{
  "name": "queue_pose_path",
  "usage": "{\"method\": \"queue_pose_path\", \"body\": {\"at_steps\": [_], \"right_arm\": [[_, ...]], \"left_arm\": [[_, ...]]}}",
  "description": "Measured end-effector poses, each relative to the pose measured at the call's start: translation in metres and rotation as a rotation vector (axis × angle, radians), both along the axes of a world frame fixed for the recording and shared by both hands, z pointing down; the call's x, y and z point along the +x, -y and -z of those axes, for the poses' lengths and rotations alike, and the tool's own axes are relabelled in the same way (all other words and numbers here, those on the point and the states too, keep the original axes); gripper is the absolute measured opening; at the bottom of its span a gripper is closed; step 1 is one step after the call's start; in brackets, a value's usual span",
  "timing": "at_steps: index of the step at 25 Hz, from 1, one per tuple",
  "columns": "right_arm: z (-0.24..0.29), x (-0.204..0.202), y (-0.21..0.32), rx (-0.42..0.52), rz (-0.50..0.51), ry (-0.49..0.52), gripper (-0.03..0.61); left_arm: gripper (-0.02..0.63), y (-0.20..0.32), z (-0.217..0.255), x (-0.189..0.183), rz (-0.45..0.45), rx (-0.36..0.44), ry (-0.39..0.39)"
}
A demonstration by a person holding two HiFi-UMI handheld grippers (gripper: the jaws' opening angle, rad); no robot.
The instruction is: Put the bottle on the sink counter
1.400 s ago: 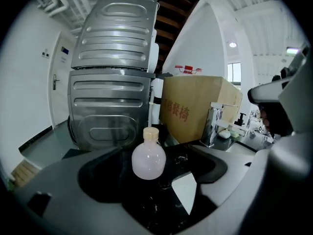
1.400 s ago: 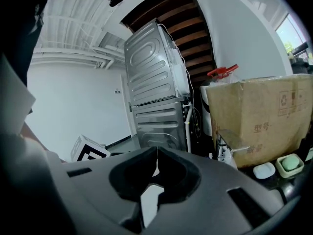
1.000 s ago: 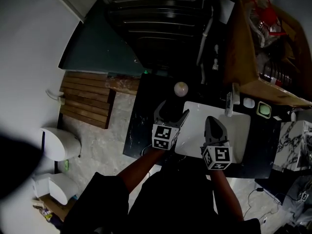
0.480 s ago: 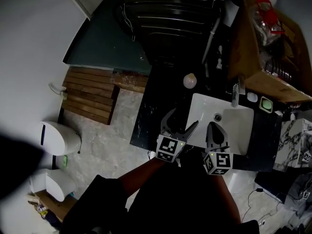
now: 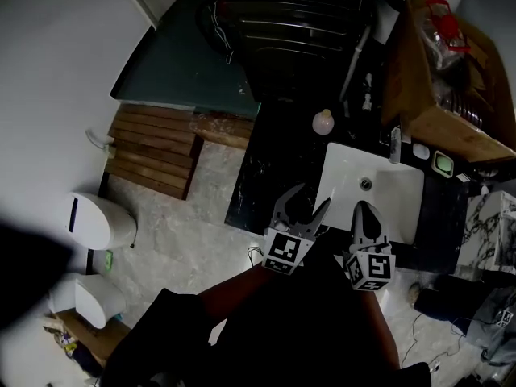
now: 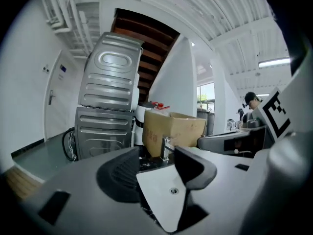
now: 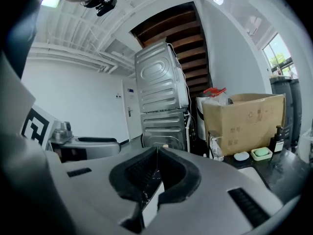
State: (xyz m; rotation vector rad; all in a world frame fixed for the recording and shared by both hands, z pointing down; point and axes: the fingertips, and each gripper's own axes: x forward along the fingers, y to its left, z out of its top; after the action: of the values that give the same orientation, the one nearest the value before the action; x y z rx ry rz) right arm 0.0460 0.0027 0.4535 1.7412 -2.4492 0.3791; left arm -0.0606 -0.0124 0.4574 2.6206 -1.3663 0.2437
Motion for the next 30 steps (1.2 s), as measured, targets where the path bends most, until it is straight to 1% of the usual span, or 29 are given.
{"method": "queue_pose_path", "body": {"at_steps": [1, 2, 3, 4, 6, 8, 12, 15, 19, 22, 30], "right_arm": [[0.006, -0.002, -0.003, 0.013, 0.003, -0.001, 0.038], [0.013, -0.003, -0.006, 0.026, 0.006, 0.000, 0.038], [0.019, -0.005, -0.008, 0.039, 0.007, 0.000, 0.038], [0.024, -0.005, -0.010, 0.050, 0.006, -0.001, 0.038], [0.032, -0.007, -0.012, 0.065, 0.004, -0.004, 0.038], [0.035, -0.010, -0.014, 0.073, 0.002, -0.012, 0.038], [0.037, -0.022, -0.021, 0.086, 0.018, -0.046, 0.037], [0.041, -0.031, -0.026, 0.100, 0.047, -0.049, 0.037], [0.040, -0.035, -0.033, 0.100, 0.040, -0.057, 0.037], [0.037, -0.038, -0.036, 0.093, 0.033, -0.057, 0.037], [0.035, -0.050, -0.042, 0.090, 0.051, -0.054, 0.037]], "left_arm": [[0.185, -0.003, 0.006, -0.004, 0.009, 0.005, -0.038], [0.134, -0.006, 0.011, -0.007, 0.016, 0.006, -0.069], [0.095, -0.009, 0.016, -0.009, 0.020, 0.004, -0.087], [0.042, -0.012, 0.020, -0.011, 0.020, 0.001, -0.097], [0.017, -0.018, 0.028, -0.012, 0.019, -0.004, -0.121], [0.015, -0.022, 0.034, -0.010, 0.011, -0.008, -0.137], [0.015, -0.027, 0.034, -0.009, 0.001, -0.009, -0.113], [0.015, -0.029, 0.035, -0.010, -0.001, -0.017, -0.087], [0.015, -0.037, 0.032, -0.016, 0.009, -0.027, -0.081], [0.015, -0.041, 0.033, -0.019, 0.012, -0.016, -0.070], [0.015, -0.052, 0.032, -0.029, 0.014, -0.010, -0.057]]}}
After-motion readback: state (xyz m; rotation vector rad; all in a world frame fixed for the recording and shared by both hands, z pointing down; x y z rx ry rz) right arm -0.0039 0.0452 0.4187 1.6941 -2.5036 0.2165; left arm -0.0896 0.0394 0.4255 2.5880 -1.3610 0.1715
